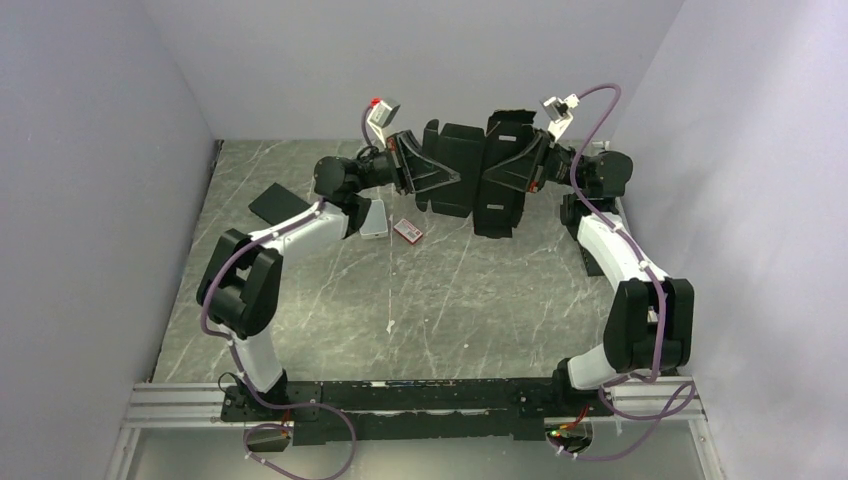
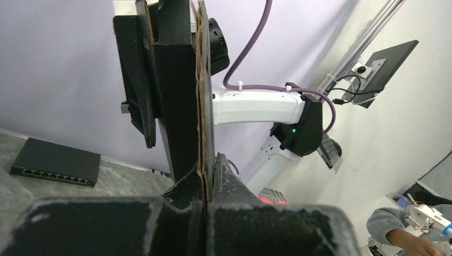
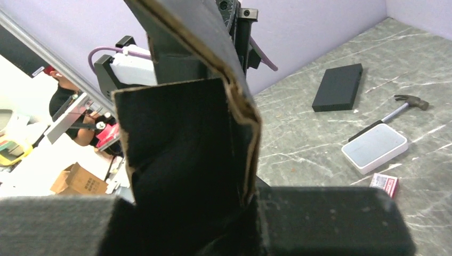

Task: Fold the paper box
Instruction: Fold the paper box at the center of the board.

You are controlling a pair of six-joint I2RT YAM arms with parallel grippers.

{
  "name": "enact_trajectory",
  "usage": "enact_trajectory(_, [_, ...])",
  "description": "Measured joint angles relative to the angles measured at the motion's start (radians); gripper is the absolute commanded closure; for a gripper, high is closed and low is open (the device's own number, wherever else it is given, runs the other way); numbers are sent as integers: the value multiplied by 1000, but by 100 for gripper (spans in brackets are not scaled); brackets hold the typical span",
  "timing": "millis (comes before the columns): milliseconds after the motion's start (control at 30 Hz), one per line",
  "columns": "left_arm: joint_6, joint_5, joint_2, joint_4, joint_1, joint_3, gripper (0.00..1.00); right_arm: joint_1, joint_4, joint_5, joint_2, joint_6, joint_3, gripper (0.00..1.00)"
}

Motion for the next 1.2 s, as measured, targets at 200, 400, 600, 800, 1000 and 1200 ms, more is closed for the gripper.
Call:
enact_trajectory(200, [-13,-3,14,3,-23,17,100,14,48,0,5,39,0,100])
enact_trajectory(400, [49,-19,8,-76,-27,17,100,13,42,2,4,33,0,100])
enact_trajectory(600, [130,-34,-24,-198,-23,17,100,3,-139,18,-18,-105,1,62])
enact_trajectory(800, [233,-48,-77,-347,17,-20,100,-21,-641,20,-94,-516,65,26])
enact_trajectory(1000, [363,-41,-175,-524,66,-90,100,-47,-1043,47,-163,-908,98,5])
enact_trajectory(1200, [528,-35,-258,-730,90,-119,100,-129,-1294,94,-198,-1172,113,9])
